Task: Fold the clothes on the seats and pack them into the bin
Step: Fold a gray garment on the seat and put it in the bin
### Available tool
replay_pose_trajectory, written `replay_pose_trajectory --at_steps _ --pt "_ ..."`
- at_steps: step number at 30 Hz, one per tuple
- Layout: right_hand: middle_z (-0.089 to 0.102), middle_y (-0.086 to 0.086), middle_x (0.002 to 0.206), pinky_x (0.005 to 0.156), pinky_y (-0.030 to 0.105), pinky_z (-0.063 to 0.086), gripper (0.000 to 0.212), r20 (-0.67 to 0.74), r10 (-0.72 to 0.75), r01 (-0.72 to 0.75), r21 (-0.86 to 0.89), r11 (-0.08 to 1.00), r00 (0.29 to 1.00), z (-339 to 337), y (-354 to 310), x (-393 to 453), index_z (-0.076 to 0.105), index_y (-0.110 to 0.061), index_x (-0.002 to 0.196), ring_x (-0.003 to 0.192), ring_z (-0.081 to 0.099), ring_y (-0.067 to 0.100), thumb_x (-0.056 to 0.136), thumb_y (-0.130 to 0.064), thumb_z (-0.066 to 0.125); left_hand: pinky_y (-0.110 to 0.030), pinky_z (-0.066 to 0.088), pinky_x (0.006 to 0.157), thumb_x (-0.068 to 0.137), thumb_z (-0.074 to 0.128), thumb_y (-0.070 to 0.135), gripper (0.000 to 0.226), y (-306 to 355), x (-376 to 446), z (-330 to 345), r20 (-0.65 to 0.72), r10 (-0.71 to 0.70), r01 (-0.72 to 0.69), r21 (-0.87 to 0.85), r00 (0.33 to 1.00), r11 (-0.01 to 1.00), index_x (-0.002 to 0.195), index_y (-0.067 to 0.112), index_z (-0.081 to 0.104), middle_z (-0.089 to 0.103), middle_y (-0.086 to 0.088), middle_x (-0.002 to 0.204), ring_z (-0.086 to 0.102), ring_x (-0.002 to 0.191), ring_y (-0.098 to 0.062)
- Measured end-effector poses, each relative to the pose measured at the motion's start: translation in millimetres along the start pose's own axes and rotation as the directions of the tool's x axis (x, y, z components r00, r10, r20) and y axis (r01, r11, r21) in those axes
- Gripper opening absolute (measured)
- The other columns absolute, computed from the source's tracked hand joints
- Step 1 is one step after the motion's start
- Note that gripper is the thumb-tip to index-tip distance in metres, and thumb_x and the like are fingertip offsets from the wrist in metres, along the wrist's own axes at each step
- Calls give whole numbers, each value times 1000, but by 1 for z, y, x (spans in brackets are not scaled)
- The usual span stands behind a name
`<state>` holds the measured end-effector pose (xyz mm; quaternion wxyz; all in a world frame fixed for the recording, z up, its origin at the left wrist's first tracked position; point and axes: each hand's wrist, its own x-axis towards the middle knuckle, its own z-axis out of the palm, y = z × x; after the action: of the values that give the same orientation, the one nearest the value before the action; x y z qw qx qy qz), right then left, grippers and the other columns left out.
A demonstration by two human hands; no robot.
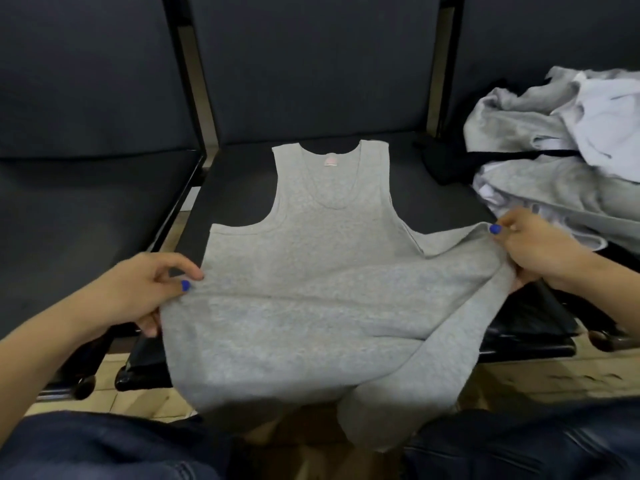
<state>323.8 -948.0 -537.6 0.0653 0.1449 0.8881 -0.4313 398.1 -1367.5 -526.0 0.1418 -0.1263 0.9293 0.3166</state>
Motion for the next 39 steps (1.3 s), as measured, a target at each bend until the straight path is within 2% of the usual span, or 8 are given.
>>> replay_pose_trajectory --at_steps 9,14,17,22,25,28,34,39 --pt "59 5 49 33 18 44 25 314 173 -334 585 739 934 -14 7 2 55 -6 82 35 55 11 100 -13 41 -24 34 31 98 43 5 32 -9 23 -13 32 -72 68 131 997 989 97 29 64 53 -15 47 41 31 -16" --pt "39 9 57 33 14 22 23 68 -70 73 -52 996 995 -12 16 8 50 -14 80 38 31 15 99 -27 48 -22 40 45 90 60 11 21 -6 20 -5 9 -2 -1 247 1000 969 97 31 63 56 -2 59 49 48 -13" --pt "52 9 68 41 21 33 19 148 -251 289 -357 888 957 -2 11 5 53 -8 87 51 44 17 98 -23 48 -23 33 81 84 67 14 30 -2 20 10 53 131 -140 495 990 857 97 39 56 47 3 100 47 97 -16" --pt "55 6 67 48 28 39 6 273 -169 307 -615 727 947 1 9 -1 48 -10 95 52 52 20 97 -14 46 -32 8 108 85 53 26 47 11 21 37 59 315 -271 672 947 689 130 38 43 17 11 149 16 138 -16" --pt "50 0 70 59 31 38 12 262 -191 322 -706 631 946 5 9 -1 43 -12 103 63 51 19 94 -14 49 -31 6 113 75 21 40 68 12 31 44 59 415 -358 623 908 695 135 29 49 39 6 148 29 140 -12" --pt "46 1 68 64 35 41 15 234 -207 311 -770 557 950 8 10 -1 41 -11 109 69 51 26 94 -12 44 -35 5 117 67 -10 59 95 10 41 56 140 311 -324 655 940 683 149 29 27 20 1 158 13 147 -15" --pt "47 9 65 45 28 23 11 99 -419 266 -894 361 903 14 8 -15 32 -9 90 49 37 21 92 -9 43 -40 -6 119 96 1 57 62 16 43 68 153 122 -196 730 981 655 151 31 -10 -16 -4 159 -16 146 -22" --pt "61 -6 86 76 28 47 12 414 -495 641 -402 654 764 38 -5 -45 58 -22 101 83 59 11 96 -29 50 -42 -8 117 96 5 55 62 21 45 72 144 90 -167 720 985 674 151 30 -9 -16 -6 159 -18 146 -24"
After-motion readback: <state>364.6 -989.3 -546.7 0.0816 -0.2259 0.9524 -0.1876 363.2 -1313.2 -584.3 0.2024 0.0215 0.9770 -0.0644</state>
